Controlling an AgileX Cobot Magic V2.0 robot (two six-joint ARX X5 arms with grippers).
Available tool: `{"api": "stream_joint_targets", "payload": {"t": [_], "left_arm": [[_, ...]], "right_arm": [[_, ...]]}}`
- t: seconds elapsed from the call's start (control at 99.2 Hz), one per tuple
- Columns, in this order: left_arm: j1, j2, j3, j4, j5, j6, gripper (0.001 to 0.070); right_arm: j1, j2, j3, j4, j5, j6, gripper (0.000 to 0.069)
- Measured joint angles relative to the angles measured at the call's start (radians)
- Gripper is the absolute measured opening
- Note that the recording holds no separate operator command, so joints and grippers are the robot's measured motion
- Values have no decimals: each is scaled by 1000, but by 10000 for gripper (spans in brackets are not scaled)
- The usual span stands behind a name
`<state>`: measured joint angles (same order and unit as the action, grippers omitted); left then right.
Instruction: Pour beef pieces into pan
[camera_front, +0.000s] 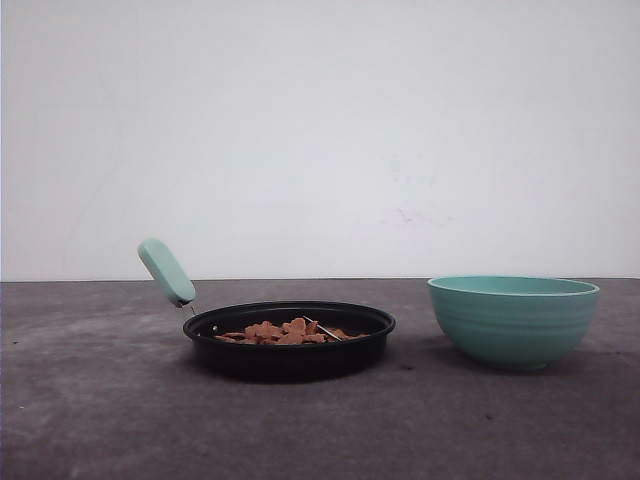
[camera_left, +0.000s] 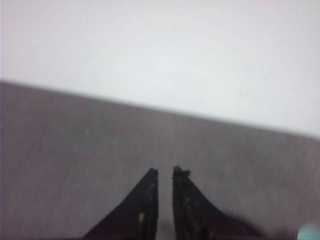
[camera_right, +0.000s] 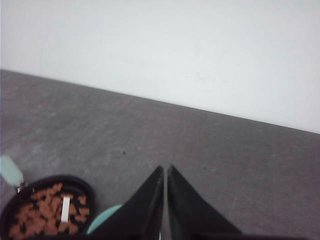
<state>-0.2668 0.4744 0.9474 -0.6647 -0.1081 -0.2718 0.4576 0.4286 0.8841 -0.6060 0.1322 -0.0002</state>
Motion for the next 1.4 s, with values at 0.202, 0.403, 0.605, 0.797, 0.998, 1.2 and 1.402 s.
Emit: {"api": "stream_joint_targets", "payload": {"t": [0.202, 0.403, 0.605, 0.797, 0.998, 1.2, 1.402], "left_arm": [[0, -214, -123, -63, -31, 10, 19], [0, -240, -119, -154, -77, 15, 19], [0, -246, -119, -154, -77, 17, 19], [0, -246, -119, -154, -77, 17, 19], [0, -246, -119, -154, -77, 17, 19], [0, -246, -119, -154, -77, 17, 19], [0, -246, -119, -154, -77, 17, 19]], "right_arm": [[0, -147, -118, -18, 0, -14, 10], [0, -177, -118, -23, -1, -11, 10], [0, -179, -118, -23, -1, -11, 10], [0, -179, -118, -23, -1, -11, 10], [-31, -204, -118, -35, -7, -10, 10], [-122, -313, -170, -112, 0, -11, 10], [-233, -403, -470, 96, 22, -8, 10]]}}
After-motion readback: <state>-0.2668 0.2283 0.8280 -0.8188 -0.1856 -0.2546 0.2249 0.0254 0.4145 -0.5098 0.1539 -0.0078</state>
